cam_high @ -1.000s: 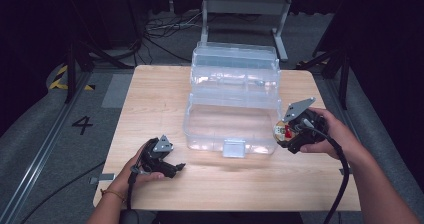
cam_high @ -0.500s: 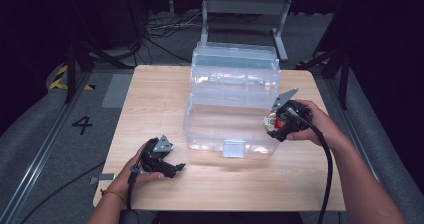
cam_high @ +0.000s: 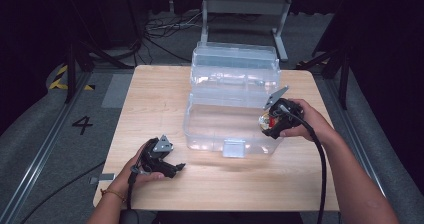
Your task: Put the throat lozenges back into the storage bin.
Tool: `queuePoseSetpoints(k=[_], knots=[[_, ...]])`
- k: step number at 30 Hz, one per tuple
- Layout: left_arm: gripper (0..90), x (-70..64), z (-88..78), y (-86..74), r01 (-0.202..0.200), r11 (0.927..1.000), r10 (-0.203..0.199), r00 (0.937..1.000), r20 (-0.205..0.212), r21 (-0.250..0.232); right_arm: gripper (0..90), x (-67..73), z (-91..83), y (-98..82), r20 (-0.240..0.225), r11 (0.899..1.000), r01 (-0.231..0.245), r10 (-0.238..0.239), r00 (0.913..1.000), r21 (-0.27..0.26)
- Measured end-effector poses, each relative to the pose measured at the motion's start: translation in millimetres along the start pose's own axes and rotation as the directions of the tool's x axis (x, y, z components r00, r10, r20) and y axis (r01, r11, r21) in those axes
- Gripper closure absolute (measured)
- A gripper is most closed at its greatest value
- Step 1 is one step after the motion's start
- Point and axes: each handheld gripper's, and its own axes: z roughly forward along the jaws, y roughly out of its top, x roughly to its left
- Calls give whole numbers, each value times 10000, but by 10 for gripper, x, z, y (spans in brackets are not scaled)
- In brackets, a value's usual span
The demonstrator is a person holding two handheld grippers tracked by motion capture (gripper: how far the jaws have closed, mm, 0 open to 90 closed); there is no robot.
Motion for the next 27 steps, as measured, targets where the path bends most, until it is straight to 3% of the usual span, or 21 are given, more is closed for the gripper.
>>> queuePoseSetpoints(k=[7,27], knots=[[121,0,0,0,1,10000,-1,10000,-3,-2,203,-37,158,37,-83,9990,-58,62,9999,444],[121,0,1,0,-1,10000,1,10000,6,-8,203,-46,299,36,14,9941,-52,51,10000,1087]])
